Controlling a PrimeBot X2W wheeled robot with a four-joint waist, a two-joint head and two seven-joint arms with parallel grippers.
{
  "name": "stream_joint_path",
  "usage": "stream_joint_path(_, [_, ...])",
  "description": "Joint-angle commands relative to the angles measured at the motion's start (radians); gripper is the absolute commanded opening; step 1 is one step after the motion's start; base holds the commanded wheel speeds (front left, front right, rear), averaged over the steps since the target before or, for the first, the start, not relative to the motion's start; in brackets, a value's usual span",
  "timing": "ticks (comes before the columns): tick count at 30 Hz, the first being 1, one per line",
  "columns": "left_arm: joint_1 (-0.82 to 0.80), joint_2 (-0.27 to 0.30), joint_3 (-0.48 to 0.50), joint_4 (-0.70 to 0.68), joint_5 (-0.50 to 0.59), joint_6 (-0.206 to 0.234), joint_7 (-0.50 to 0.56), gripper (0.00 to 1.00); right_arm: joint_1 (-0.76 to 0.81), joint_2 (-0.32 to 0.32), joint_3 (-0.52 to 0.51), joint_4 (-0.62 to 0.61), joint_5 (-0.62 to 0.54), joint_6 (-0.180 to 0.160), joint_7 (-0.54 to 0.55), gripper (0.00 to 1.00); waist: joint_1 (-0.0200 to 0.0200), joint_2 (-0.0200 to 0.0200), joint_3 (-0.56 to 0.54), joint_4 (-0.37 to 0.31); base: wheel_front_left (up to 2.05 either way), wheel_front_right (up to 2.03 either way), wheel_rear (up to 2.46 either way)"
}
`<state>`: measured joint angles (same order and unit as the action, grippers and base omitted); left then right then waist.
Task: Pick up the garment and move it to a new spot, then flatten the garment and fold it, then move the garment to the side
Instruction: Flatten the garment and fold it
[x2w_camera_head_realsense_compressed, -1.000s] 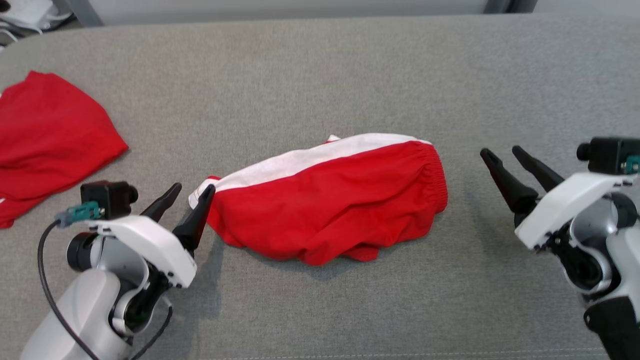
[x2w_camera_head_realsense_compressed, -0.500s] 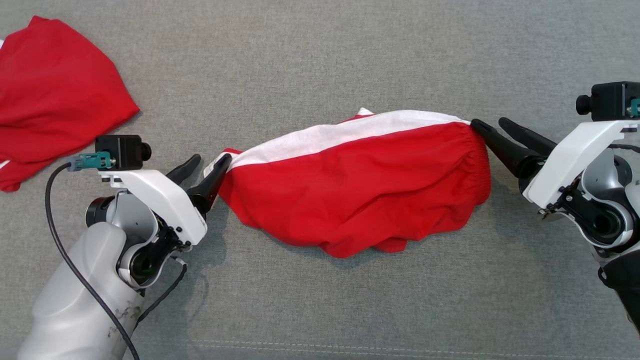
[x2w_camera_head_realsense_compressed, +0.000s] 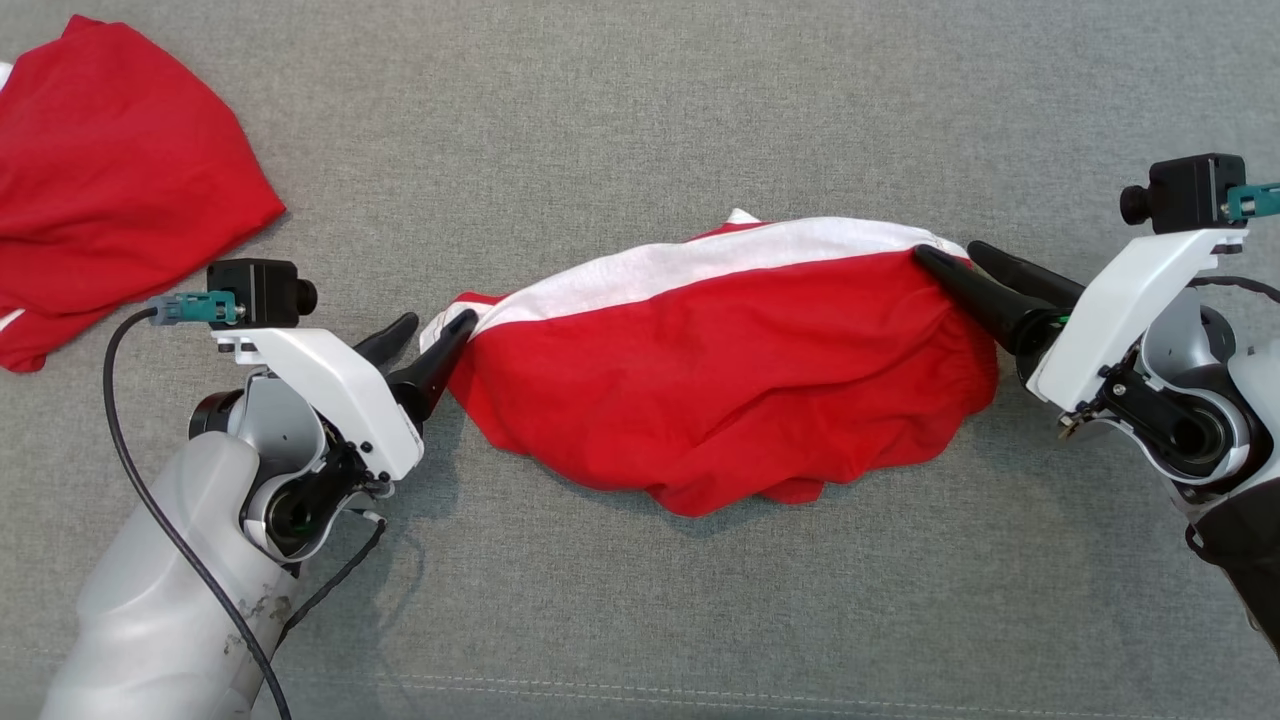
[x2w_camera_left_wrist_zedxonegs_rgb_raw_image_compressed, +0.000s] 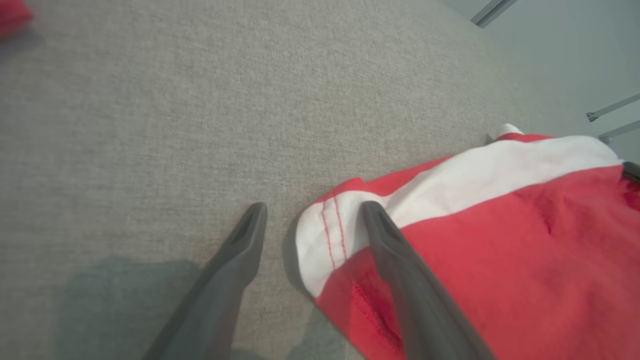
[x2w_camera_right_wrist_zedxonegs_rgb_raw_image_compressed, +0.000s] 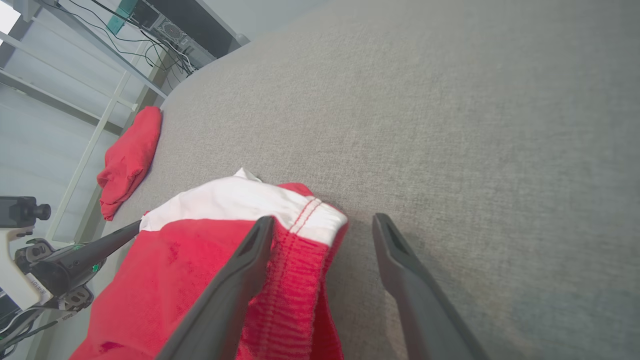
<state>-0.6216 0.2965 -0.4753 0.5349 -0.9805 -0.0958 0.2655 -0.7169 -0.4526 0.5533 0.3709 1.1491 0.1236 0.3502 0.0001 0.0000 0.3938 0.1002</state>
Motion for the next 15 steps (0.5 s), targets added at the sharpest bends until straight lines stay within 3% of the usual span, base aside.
stream_joint_path(1, [-0.037, 0.032, 0.027, -0.008, -0.014, -0.007, 0.014, 1.0, -0.015, -0.013, 0.013, -0.017, 0.021, 0.007, -0.009, 1.0, 0.0, 0.0, 0.002, 0.0, 0.0, 0.0, 0.0])
stream_joint_path(3, [-0.037, 0.03, 0.023, -0.005, -0.022, -0.01, 0.026, 1.0, -0.019, -0.014, 0.021, -0.017, 0.024, 0.007, -0.012, 1.0, 0.0, 0.0, 0.003, 0.001, 0.0, 0.0, 0.0])
stream_joint_path(4, [-0.038, 0.03, 0.02, -0.006, -0.026, -0.013, 0.033, 0.91, -0.023, -0.015, 0.028, -0.017, 0.027, 0.007, -0.017, 0.5, 0.0, 0.0, 0.004, 0.001, 0.0, 0.0, 0.0])
stream_joint_path(5, [-0.038, 0.031, 0.018, -0.008, -0.03, -0.015, 0.036, 0.03, -0.027, -0.016, 0.033, -0.017, 0.029, 0.007, -0.025, 0.05, 0.0, 0.0, 0.005, 0.001, 0.0, 0.0, 0.0])
stream_joint_path(6, [-0.038, 0.032, 0.017, -0.01, -0.034, -0.017, 0.037, 0.0, -0.031, -0.018, 0.04, -0.016, 0.029, 0.007, -0.032, 0.0, 0.0, 0.0, 0.005, 0.0, 0.0, 0.0, 0.0])
stream_joint_path(15, [-0.024, 0.056, 0.024, -0.079, -0.034, -0.028, -0.031, 0.0, -0.007, -0.059, 0.079, -0.051, 0.054, 0.007, -0.118, 0.0, 0.0, 0.0, -0.01, -0.005, 0.0, 0.0, 0.0])
